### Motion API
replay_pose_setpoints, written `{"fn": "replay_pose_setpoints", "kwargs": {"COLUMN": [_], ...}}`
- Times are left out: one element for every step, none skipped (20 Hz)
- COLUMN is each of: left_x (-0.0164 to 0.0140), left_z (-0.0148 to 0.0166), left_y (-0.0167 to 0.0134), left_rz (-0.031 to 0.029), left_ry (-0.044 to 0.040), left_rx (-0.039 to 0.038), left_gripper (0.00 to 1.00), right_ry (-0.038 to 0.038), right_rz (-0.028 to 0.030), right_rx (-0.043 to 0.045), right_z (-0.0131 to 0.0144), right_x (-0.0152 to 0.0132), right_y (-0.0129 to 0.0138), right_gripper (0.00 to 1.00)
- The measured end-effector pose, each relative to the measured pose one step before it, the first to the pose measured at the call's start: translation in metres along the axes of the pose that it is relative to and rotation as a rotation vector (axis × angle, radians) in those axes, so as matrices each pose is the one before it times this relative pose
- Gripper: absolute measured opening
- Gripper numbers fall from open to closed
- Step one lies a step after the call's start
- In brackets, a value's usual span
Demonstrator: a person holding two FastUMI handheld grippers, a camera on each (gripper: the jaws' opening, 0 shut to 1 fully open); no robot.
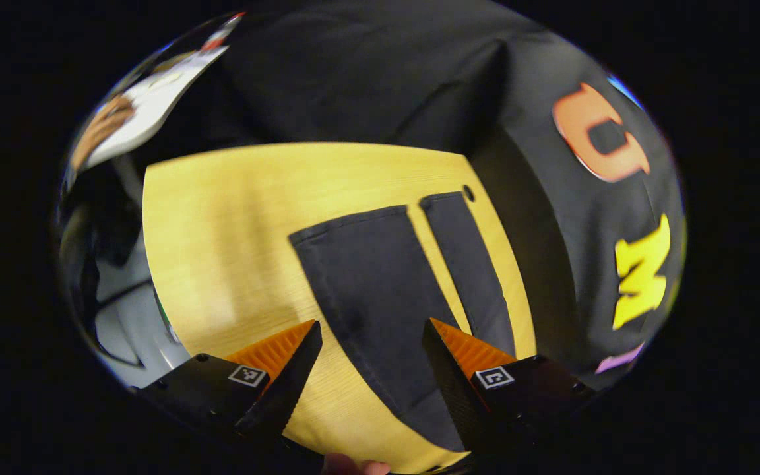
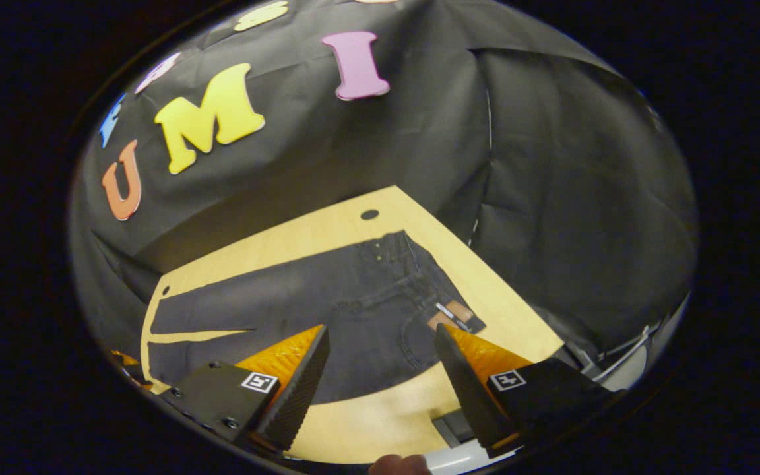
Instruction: Grasp the waist and the cuffs of the jeans and fold them to make the two legs overlap; first hold the waist and fold one-third of the jeans toward the cuffs, then hold the cuffs and fold the remaining one-third in the same direction to finish folding.
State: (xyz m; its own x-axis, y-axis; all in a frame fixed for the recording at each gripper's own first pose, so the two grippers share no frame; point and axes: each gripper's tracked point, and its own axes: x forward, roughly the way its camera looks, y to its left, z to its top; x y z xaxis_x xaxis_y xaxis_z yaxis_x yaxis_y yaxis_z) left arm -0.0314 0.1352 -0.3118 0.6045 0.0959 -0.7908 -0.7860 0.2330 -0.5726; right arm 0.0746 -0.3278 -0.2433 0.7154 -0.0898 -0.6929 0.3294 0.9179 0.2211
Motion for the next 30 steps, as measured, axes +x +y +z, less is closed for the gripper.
{"fn": "replay_pose_setpoints", "kwargs": {"left_x": [0.00335,0.00168,0.00018,-0.00243,0.00742,-0.01227,0.00842,0.00592,0.00843,0.00470,0.00378,0.00374,-0.00059,0.00166,0.00467,0.00205,0.00166,0.00153,0.00682,0.00310,0.00140,0.00132,0.00020,-0.00166,0.00280,0.00266,0.00182,0.00034,0.00196,-0.00023], "left_z": [-0.00082,-0.00236,-0.00339,-0.00466,0.00488,0.00931,-0.00203,-0.00220,0.00199,-0.00028,-0.00188,0.00146,0.00145,0.00049,-0.00015,-0.00256,-0.00049,-0.00016,0.00077,-0.00028,-0.00073,-0.00086,0.00022,0.00110,-0.00117,-0.00086,-0.00083,-0.00036,-0.00008,-0.00199], "left_y": [0.00543,0.00351,0.00028,-0.00180,-0.00243,0.00370,-0.00561,-0.00862,-0.00506,-0.00525,-0.00331,-0.00485,-0.00545,-0.00286,-0.00194,-0.00124,-0.00116,-0.00056,0.00021,-0.00012,0.00080,0.00024,0.00215,0.00154,0.00109,-0.00070,0.00018,0.00061,-0.00017,-0.00182], "left_rz": [0.00523,0.00821,-0.00097,-0.00386,-0.02188,0.00142,-0.00183,-0.00199,-0.00445,-0.00615,-0.00933,-0.01771,-0.01844,-0.00780,-0.00952,-0.00575,-0.00503,-0.00259,-0.00070,0.00466,0.00517,0.00314,0.00537,0.00447,0.00412,0.00164,0.00247,0.00407,0.00179,-0.00100], "left_ry": [0.01407,0.01576,0.01269,0.01216,-0.00480,0.00116,0.00007,0.00224,0.00235,0.00183,-0.00356,-0.00607,-0.01047,-0.00408,-0.00365,0.00855,0.00209,0.00004,0.00109,-0.00004,0.00026,0.00399,0.00104,-0.00012,0.00377,0.00670,0.00736,0.00686,0.00547,0.00734], "left_rx": [-0.05718,-0.04201,-0.02856,-0.01104,0.00475,0.01529,0.01123,0.01045,0.01195,0.01061,0.00640,-0.00431,-0.01144,-0.00756,-0.00188,-0.00194,-0.00579,-0.00871,-0.01018,-0.00691,-0.00549,-0.00448,-0.00475,-0.00485,-0.00429,-0.00288,-0.00263,-0.00302,-0.00243,0.00013], "left_gripper": [0.99,0.99,0.99,0.99,0.99,1.00,0.98,0.98,0.98,0.98,0.98,1.00,0.98,0.97,0.96,1.00,0.94,0.99,0.94,0.73,0.69,0.72,0.60,0.52,0.47,0.39,0.35,0.28,0.27,0.24], "right_ry": [0.02096,0.01455,0.01170,0.00553,0.00285,-0.00023,0.00425,0.00884,0.01217,0.01518,0.01604,0.02039,0.02289,0.01890,0.02085,0.02219,0.02538,0.02821,0.02279,0.01572,0.00175,-0.00197,-0.00725,-0.00799,-0.00284,-0.00417,-0.00173,-0.00066,-0.00408,-0.00235], "right_rz": [-0.00739,-0.00121,-0.00549,-0.00243,-0.01010,-0.00726,-0.00782,-0.00513,-0.00595,-0.00193,0.00289,0.00411,0.00515,0.00723,0.01338,0.01818,0.01367,0.01850,0.00892,-0.00463,-0.01423,-0.01077,-0.01333,-0.00007,0.00689,-0.00039,0.00102,0.00010,-0.00667,-0.00230], "right_rx": [0.01925,0.02100,0.01830,0.01690,0.01391,0.01377,0.01409,0.01508,0.01952,0.02753,0.03253,0.03659,0.04393,0.04875,0.05253,0.06028,0.06763,0.07233,0.06830,0.05623,0.04278,0.02933,0.01892,0.01780,0.00861,-0.00241,-0.01322,-0.01459,-0.01292,-0.01280], "right_z": [-0.00550,-0.00464,-0.00256,-0.00187,-0.00052,0.00001,-0.00312,-0.00372,-0.00394,-0.00497,-0.00405,-0.00482,-0.00398,-0.00237,-0.00149,-0.00119,-0.00049,-0.00073,0.00142,0.00187,0.00423,0.00444,0.00527,0.00514,0.00467,0.00337,0.00301,0.00209,0.00226,-0.00115], "right_x": [0.00146,0.00102,-0.00072,-0.00192,-0.00153,-0.00156,-0.00250,0.00032,0.00198,0.00245,0.00377,0.00475,0.00612,0.00618,0.00683,0.00736,0.00919,0.00926,0.00747,0.00851,0.00676,0.00802,0.00692,0.00243,0.00445,0.00427,0.00412,0.00509,0.00313,0.00041], "right_y": [-0.00213,0.00051,-0.00047,-0.00167,-0.00279,-0.00286,-0.00421,-0.00640,-0.00491,-0.00396,-0.00258,-0.00264,-0.00267,-0.00237,-0.00026,0.00049,-0.00020,-0.00068,-0.00135,-0.00439,-0.00572,-0.00331,-0.00290,0.00056,0.00548,0.00432,0.00497,0.00624,0.00438,-0.00118], "right_gripper": [1.00,0.96,1.00,0.96,0.96,1.00,0.96,0.96,0.96,1.00,1.00,0.96,0.98,0.98,0.98,0.98,0.98,0.94,0.94,0.98,0.98,0.92,0.93,0.98,0.98,0.95,0.95,0.92,0.92,0.92]}}
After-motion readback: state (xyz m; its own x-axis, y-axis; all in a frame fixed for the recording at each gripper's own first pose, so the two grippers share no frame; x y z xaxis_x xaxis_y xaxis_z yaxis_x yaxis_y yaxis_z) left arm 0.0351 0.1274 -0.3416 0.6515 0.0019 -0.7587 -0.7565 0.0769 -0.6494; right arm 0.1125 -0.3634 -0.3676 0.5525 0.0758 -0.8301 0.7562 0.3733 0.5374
